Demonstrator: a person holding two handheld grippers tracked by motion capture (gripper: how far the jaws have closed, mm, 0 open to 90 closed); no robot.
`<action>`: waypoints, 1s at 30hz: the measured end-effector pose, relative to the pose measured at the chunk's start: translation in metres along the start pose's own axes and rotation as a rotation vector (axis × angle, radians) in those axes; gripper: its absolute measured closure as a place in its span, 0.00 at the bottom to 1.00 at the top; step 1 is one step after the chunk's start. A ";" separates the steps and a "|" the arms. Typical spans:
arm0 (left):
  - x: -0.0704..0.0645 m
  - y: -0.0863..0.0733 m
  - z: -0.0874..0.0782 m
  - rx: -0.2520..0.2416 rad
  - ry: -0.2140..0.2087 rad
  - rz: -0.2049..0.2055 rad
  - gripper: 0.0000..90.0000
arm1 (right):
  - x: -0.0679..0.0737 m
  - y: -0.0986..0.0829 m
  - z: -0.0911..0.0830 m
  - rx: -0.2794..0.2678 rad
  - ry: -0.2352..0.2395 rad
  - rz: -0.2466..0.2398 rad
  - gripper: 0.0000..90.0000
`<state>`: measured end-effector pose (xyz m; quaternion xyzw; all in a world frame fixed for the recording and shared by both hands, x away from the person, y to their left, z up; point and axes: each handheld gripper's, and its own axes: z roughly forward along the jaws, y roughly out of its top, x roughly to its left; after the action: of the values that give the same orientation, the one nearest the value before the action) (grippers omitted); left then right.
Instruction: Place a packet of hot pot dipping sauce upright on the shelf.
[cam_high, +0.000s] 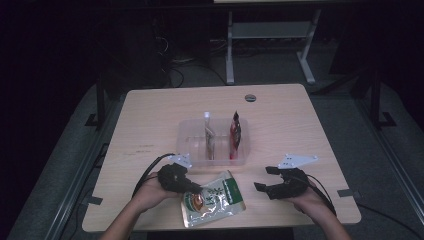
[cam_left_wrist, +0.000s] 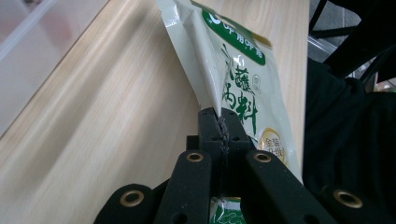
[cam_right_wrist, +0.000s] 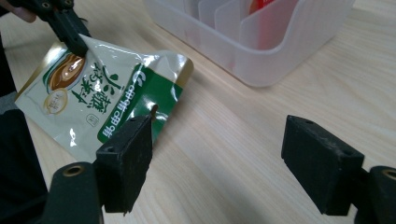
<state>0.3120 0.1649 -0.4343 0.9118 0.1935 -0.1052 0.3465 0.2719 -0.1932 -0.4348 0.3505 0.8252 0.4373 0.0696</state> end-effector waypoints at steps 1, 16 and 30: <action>0.000 0.000 0.000 0.000 0.000 0.000 1.00 | 0.000 0.000 0.001 0.007 -0.001 0.004 0.27; 0.001 -0.008 -0.020 -0.091 0.132 -0.022 0.81 | 0.000 -0.003 0.006 0.035 -0.001 -0.019 0.27; -0.031 -0.048 -0.014 0.021 0.227 -0.060 1.00 | 0.003 -0.003 0.011 0.077 0.033 -0.005 0.27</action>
<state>0.2645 0.1988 -0.4422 0.9153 0.2576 -0.0138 0.3093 0.2725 -0.1852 -0.4430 0.3436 0.8434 0.4108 0.0438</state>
